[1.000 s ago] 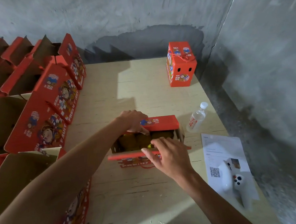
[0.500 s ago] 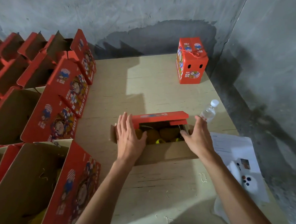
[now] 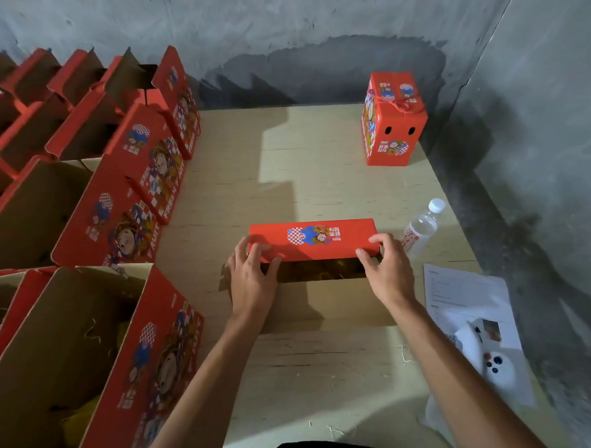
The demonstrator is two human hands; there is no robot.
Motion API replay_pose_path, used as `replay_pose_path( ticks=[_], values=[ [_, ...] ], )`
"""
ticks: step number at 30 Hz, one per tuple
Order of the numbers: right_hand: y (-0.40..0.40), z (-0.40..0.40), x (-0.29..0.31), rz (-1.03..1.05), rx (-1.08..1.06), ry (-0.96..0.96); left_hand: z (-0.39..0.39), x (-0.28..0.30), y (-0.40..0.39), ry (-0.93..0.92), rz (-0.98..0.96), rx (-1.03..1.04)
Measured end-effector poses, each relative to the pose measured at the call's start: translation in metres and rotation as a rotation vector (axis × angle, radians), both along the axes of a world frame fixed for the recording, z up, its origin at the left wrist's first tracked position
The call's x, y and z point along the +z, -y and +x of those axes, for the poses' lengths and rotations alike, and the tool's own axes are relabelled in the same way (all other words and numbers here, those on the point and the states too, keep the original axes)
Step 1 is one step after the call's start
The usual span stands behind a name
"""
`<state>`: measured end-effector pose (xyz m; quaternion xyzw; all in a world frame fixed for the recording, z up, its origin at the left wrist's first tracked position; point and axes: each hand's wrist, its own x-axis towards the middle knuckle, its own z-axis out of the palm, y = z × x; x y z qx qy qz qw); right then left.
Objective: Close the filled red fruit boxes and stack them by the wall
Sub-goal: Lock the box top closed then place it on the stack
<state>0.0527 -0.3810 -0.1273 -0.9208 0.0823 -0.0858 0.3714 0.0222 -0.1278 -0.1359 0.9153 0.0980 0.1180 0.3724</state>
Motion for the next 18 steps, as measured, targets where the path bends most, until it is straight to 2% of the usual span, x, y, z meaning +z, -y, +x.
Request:
replay_pose_path(
  ticks=[3,7,10,12,15,18],
  values=[
    [0.008,0.007,-0.002,-0.039,-0.054,-0.137,0.006,0.007,-0.001,-0.044,0.101,0.042],
    [0.019,0.017,0.011,-0.577,-0.041,-0.024,0.024,0.021,-0.014,-0.169,0.321,0.011],
    [0.009,0.024,0.034,-0.840,-0.001,-0.060,0.034,0.032,-0.020,-0.251,0.381,0.015],
    [0.002,0.034,0.048,-0.773,0.029,-0.095,0.036,0.035,-0.020,-0.268,0.398,0.033],
    [-0.002,0.045,0.058,-0.393,0.067,-0.141,0.034,0.030,-0.019,-0.225,0.405,0.035],
    [0.002,0.041,0.050,-0.303,0.246,-0.180,0.029,0.023,-0.020,-0.210,0.465,0.065]
  ],
)
